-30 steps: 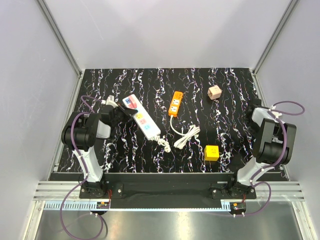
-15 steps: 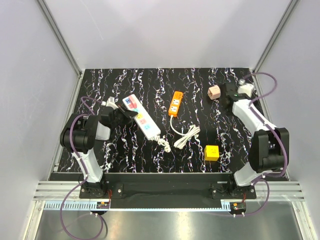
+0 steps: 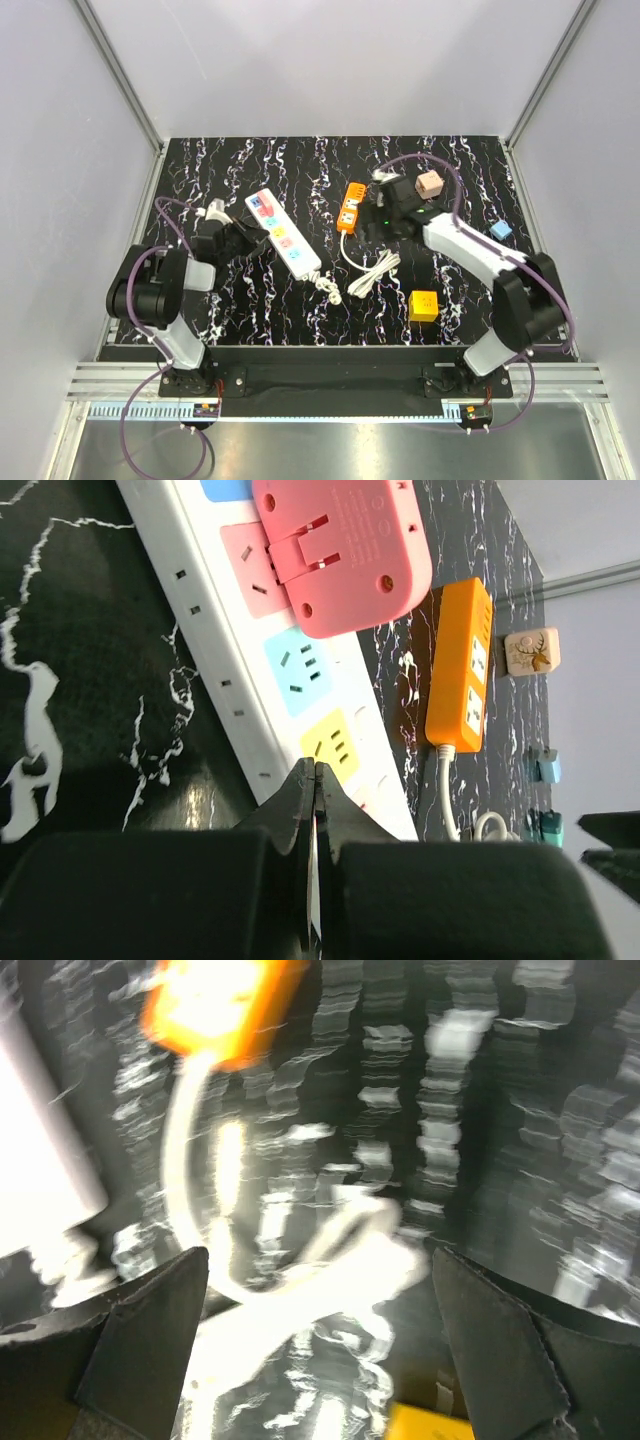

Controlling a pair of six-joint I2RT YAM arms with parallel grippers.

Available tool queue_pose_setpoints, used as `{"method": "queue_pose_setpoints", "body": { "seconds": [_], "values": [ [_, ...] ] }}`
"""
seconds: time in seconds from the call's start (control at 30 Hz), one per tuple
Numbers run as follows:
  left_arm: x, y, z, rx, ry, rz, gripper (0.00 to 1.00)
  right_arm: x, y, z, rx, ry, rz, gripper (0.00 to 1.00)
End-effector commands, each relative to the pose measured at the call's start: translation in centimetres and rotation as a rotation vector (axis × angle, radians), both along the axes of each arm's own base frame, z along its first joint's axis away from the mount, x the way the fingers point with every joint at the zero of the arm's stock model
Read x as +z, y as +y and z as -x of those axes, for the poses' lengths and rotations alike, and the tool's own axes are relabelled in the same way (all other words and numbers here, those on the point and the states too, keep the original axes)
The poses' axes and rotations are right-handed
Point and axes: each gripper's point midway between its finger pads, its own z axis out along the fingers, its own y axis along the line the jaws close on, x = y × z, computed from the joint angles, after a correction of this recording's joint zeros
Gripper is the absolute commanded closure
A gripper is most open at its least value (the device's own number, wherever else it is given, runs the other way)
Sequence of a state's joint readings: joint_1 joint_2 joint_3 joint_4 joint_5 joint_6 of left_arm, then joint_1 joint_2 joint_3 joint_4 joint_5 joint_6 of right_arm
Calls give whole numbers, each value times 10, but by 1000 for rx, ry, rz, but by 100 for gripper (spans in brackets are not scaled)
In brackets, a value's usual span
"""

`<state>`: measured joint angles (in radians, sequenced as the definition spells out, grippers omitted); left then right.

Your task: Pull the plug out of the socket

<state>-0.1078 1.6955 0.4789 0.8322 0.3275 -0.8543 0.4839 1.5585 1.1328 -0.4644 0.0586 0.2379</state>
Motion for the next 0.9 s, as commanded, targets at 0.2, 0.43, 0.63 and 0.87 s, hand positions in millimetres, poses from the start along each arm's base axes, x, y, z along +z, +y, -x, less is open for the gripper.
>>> {"method": "queue_pose_setpoints", "body": {
  "seconds": [0.2,0.43,0.63,0.87],
  "values": [
    [25,29,1,127,-121,-86,100,-17,141,7,436,-35,-24,0],
    [34,60,10,265,-143,-131,97,-43,191,-17,553,-39,23,0],
    [36,74,14,317,-135,-156,82,-50,224,-29,630,-50,-8,0],
    [34,79,12,326,-129,-129,71,-57,249,-32,679,-53,-32,0]
  ]
}}
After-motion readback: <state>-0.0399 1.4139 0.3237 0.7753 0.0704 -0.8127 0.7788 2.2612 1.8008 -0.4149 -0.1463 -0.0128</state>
